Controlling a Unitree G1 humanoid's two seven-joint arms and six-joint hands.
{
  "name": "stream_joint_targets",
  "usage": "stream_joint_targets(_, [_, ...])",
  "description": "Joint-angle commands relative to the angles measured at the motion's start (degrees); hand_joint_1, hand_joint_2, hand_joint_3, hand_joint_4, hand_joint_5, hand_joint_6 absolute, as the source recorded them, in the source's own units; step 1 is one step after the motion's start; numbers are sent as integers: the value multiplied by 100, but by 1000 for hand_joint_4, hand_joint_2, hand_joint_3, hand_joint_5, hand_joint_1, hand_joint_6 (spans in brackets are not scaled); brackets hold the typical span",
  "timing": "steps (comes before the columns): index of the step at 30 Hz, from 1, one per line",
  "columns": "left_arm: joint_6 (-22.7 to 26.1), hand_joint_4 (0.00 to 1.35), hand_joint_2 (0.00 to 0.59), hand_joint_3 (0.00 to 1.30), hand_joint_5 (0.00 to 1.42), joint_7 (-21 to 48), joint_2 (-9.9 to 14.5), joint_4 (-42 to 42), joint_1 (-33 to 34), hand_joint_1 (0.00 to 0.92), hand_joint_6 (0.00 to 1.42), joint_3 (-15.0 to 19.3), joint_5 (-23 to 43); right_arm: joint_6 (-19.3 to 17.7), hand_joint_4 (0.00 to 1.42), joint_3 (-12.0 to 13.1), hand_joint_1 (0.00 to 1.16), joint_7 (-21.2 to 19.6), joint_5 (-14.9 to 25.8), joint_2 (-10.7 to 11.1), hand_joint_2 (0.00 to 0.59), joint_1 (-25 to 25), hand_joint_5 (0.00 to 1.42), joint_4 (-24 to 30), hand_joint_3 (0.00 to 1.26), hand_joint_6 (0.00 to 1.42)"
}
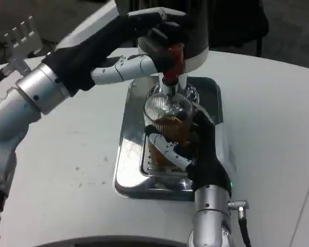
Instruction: Grasp the cup under the faucet to collect the drink, then remove the cup.
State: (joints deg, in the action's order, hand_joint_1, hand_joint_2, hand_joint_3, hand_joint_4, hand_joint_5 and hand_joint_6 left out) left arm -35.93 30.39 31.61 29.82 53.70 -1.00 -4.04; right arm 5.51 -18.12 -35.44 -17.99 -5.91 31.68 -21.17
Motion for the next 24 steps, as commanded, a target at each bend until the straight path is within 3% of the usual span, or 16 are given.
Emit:
stream_joint_targets(1, [-25,345,95,313,463,-56,-4,-135,-166,0,444,90,126,81,337,-11,681,-10,74,-694,236,-195,389,158,337,412])
stream_joint_targets(24, [-54,378,100,334,486,-121,-26,-44,-167,0,471,123,176,105,364,-69,672,119,-81,-507,232,-571,428,663,362,439])
